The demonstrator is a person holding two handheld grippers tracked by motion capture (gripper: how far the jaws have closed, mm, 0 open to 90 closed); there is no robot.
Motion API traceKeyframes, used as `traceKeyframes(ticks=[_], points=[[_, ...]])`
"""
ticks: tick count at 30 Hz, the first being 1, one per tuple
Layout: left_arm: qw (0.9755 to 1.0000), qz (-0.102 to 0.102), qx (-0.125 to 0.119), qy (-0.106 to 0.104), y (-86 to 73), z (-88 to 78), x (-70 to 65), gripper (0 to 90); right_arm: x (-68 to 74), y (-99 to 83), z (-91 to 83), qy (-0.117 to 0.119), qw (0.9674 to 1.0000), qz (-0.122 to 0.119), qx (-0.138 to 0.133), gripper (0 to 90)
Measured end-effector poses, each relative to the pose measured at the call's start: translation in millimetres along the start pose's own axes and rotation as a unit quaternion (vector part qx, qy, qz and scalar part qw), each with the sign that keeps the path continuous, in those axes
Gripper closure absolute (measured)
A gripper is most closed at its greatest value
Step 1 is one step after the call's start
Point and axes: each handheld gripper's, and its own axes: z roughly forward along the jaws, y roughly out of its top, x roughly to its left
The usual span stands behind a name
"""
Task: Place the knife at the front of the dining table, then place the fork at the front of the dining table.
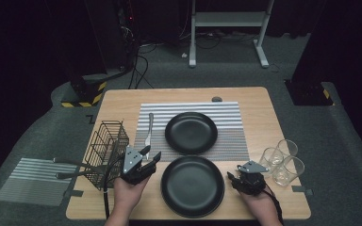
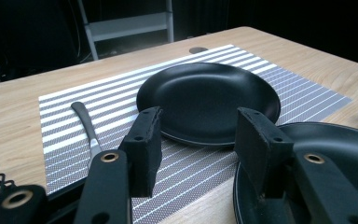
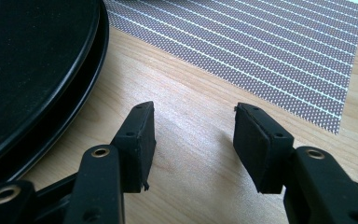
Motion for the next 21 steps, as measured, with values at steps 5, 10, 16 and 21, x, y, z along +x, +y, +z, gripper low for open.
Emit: traceKeyframes(ticks=[5,10,16,21], points=[[0.9999,-0.012,-0.008,0.004,5.1,-5.7,-3.5,50.8,0.3,-0.2,0.0,0.000,1.0000,0.002,0.001,48.1],[1.0000,-0.006,-0.001,0.002,2.5,-1.6,0.9,51.0,0.6,-0.1,0.0,-0.001,1.0000,-0.002,0.000,48.1],[0.9999,-0.007,-0.008,0.007,9.1,-1.1,-0.1,50.7,0.3,-0.1,0.1,0.001,1.0000,-0.001,0.000,48.0],[0.9998,-0.004,-0.004,0.017,17.4,-4.4,2.1,50.8,-1.5,0.0,0.7,0.005,1.0000,-0.002,0.000,47.8]])
